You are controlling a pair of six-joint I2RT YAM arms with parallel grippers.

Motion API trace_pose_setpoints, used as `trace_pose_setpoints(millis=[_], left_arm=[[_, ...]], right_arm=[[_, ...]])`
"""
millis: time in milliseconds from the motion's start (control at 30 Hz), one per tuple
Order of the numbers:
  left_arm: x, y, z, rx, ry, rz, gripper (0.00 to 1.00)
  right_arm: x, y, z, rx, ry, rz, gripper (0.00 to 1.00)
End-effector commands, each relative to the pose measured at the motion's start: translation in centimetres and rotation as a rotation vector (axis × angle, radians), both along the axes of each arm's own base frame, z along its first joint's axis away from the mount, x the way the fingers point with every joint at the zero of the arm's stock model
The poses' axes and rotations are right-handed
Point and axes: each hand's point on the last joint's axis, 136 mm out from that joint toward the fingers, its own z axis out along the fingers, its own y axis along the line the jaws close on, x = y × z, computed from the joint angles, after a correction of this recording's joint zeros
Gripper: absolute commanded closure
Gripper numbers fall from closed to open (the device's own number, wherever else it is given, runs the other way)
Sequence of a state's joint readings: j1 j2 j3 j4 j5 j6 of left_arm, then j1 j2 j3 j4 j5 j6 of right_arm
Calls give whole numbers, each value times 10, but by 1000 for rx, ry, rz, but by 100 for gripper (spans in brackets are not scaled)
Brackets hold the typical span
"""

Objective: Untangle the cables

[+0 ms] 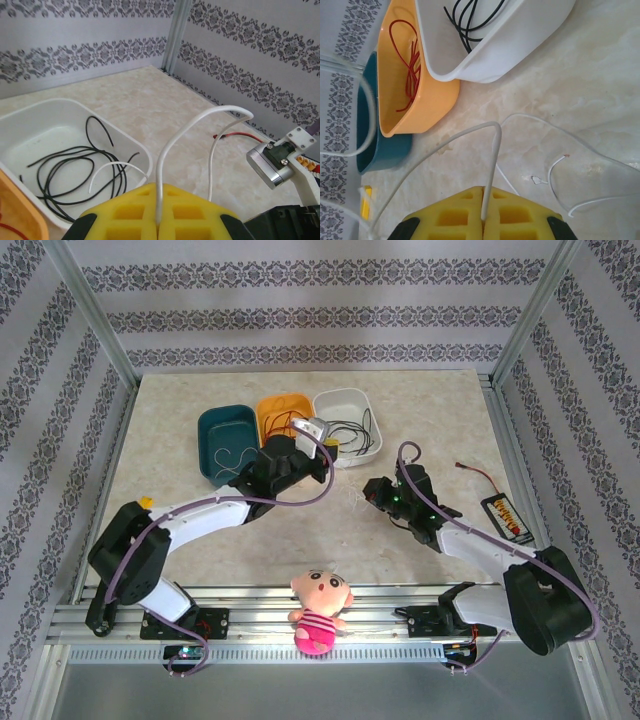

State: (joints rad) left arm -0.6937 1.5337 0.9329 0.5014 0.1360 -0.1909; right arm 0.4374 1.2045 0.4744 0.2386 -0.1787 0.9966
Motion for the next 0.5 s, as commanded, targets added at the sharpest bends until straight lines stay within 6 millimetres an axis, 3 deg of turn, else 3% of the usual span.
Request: trace_pose_setpoints(millis=[0,167,467], left_arm=[[-1,18,12,33,-35,57,100],[0,39,25,62,-58,129,100],[0,98,53,103,-111,298,100]], right_arm=[[-4,-14,-4,-29,6,-31,100],[-7,-33,-10,-59,20,-82,100],[-15,-64,-25,-108,56,-157,97]])
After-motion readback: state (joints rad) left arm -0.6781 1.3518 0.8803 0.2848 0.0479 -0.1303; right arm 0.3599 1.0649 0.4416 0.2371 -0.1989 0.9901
